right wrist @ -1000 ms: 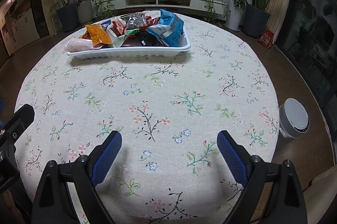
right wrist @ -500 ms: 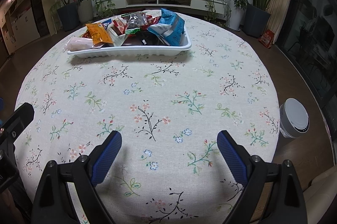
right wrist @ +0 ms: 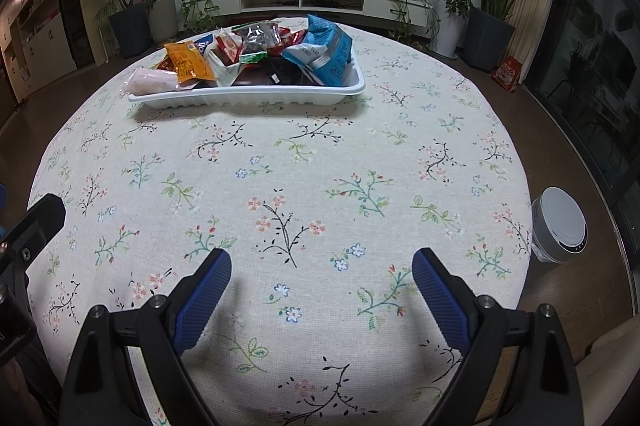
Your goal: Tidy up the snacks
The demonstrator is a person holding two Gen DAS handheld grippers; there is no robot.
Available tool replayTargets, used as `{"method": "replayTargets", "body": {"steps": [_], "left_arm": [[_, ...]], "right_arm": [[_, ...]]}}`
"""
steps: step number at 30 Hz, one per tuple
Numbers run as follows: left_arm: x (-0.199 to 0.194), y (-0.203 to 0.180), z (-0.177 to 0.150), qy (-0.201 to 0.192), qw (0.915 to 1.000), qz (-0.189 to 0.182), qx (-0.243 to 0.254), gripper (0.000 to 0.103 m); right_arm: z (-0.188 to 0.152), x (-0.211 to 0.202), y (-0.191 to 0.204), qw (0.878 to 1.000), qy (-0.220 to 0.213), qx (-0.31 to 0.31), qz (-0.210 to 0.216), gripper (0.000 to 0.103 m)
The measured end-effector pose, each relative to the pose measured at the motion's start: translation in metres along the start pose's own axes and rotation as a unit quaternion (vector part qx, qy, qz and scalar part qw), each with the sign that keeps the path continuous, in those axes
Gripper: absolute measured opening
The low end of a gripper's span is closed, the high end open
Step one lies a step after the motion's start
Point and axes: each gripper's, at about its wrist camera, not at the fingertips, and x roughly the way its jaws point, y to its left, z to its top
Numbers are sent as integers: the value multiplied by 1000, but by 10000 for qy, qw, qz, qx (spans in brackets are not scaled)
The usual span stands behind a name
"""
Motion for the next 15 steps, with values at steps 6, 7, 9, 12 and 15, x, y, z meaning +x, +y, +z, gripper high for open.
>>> {"method": "replayTargets", "body": {"steps": [6, 7, 9, 12, 15], "left_arm": [[1, 0, 1, -2, 10000, 0, 7, 103], [0, 0, 0, -1, 10000, -3, 4, 103], [0, 0, 1, 1, 10000, -1, 5, 103], [1, 0, 1, 0, 10000, -1, 3, 103], [0, 0, 0, -9, 10000, 6, 1, 103]], "right_arm": [[0, 0, 0, 10000, 3, -8, -9, 94], [1, 0, 0, 10000, 4, -6, -7, 94], [0, 0, 0, 10000, 6, -8, -5, 94], [1, 0, 0, 10000, 8, -8, -8, 94], [0, 0, 0, 10000, 6, -9, -10, 94]]}}
